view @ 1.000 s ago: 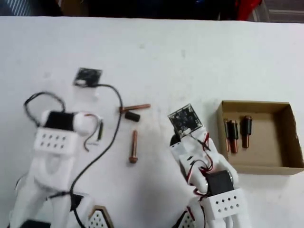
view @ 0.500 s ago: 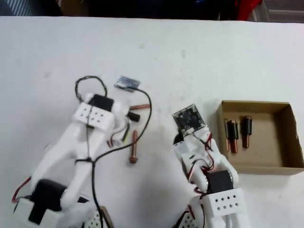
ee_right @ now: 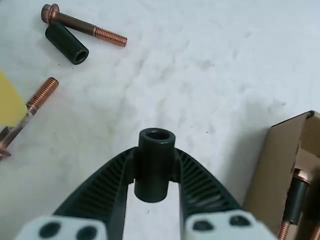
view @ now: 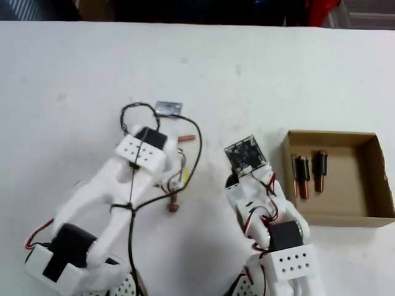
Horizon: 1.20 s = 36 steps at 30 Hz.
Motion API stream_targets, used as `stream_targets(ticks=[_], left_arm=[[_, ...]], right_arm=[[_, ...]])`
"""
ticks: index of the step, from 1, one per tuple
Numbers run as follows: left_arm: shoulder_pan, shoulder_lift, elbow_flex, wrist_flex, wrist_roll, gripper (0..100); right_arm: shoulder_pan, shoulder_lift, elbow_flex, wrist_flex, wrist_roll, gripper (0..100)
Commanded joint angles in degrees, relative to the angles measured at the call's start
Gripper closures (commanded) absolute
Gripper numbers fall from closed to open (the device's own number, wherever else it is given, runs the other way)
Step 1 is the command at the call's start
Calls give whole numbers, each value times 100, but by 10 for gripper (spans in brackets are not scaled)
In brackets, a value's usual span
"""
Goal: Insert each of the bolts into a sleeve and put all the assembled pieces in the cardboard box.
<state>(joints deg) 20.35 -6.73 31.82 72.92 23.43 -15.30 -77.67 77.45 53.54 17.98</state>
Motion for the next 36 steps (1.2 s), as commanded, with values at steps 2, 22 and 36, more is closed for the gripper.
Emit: stream_targets(ticks=[2,22,36], left_arm=[[136,-22,-246,-149,88,778],[207,207,484,-1002,97,778],[198,1516,-149,-1116,97,779]], right_arm=[[75,-31,-62,-127,0,979],[312,-31,-62,-119,-26,979],[312,-31,18,-145,-9,979]])
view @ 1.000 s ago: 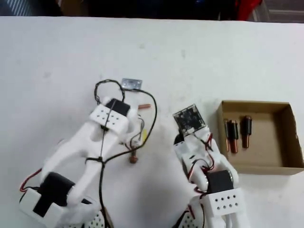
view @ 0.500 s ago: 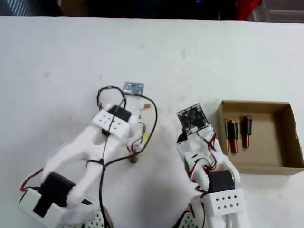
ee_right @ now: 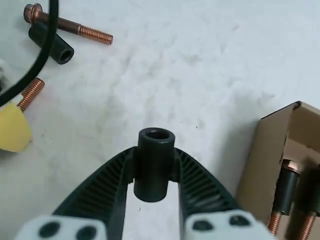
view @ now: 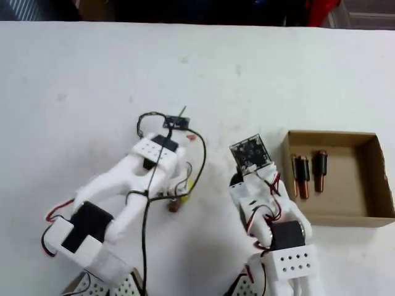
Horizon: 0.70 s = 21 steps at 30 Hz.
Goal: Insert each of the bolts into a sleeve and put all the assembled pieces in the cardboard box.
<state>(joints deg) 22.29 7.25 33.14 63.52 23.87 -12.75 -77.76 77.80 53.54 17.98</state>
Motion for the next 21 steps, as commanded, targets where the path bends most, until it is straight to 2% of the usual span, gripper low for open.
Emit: stream_targets(ticks=[1,3,7,10,13,21], left_arm=[[-4,136,-281,-176,53,784],[-84,145,-281,-141,44,831],[-497,145,-343,-185,-79,986],[-734,154,-396,-176,-633,946],[-884,154,-413,-149,-985,959],[-1270,110,-440,-88,-1055,980]], right_arm=[[57,-22,-9,-145,0,979],[57,-22,-9,-145,0,979],[66,-22,-9,-145,0,979],[66,-22,-9,-145,9,979],[66,-22,-9,-145,9,979],[66,-22,0,-145,18,979]])
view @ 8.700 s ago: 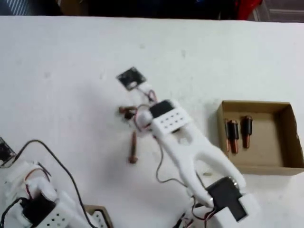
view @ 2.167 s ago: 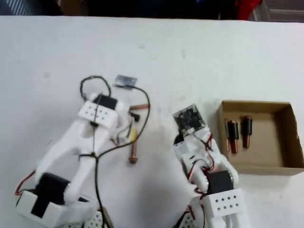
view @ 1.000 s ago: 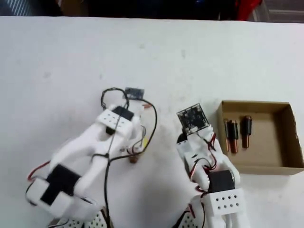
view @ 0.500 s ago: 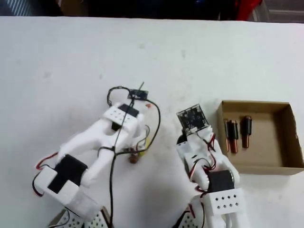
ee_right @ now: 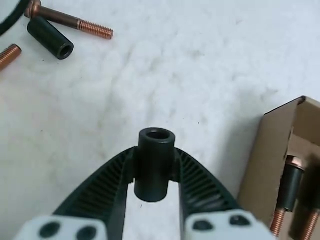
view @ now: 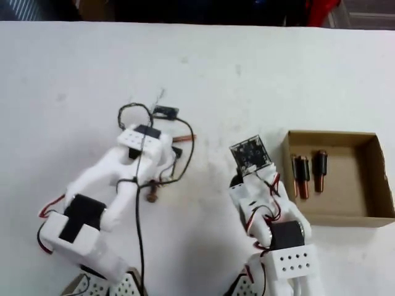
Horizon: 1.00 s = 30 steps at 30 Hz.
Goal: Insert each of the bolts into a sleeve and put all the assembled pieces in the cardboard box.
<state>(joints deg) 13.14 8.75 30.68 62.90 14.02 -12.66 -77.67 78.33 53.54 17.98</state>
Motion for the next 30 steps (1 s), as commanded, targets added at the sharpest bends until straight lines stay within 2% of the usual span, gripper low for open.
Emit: stream_targets(ticks=[1,5,7,13,17,22,30], left_arm=[[-374,-40,-202,35,-70,980],[-365,-48,-202,308,-114,980],[-365,-48,-237,431,-510,980],[-743,-48,-1371,1767,-2558,980],[-1209,-40,-2330,2514,-3560,980],[-1666,4,-3253,2462,-4941,980],[-1701,145,-3367,2435,-7499,980]], right_arm=[[57,-31,-53,-145,18,979],[57,-31,-53,-145,18,979],[57,-31,-53,-145,18,979],[57,-31,9,-154,18,979],[57,-31,9,-154,18,979],[57,-31,9,-154,18,979],[48,-31,9,-154,18,979]])
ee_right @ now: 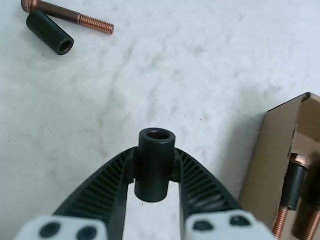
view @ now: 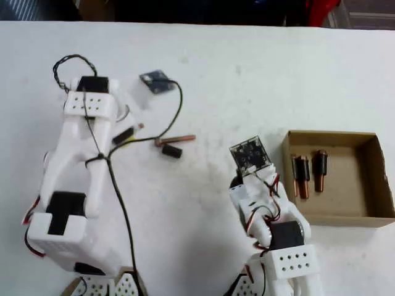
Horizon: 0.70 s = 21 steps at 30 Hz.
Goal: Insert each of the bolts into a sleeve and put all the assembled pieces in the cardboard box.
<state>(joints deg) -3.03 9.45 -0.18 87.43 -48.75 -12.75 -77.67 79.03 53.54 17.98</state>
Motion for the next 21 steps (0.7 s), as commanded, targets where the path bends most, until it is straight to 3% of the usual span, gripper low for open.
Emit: stream_targets(ticks=[1,5,7,15,21], left_arm=[[-171,180,-281,-18,-1618,980],[-479,919,-343,-18,-3349,980],[-532,1341,-387,-18,-3807,980],[-462,2642,-1389,79,-3886,945],[-321,3029,-2022,818,-3886,915]], right_arm=[[57,-31,-62,-154,18,979],[57,-31,-62,-154,18,979],[57,-31,-62,-154,18,979],[57,-31,-62,-154,18,979],[57,-31,44,-400,26,978]])
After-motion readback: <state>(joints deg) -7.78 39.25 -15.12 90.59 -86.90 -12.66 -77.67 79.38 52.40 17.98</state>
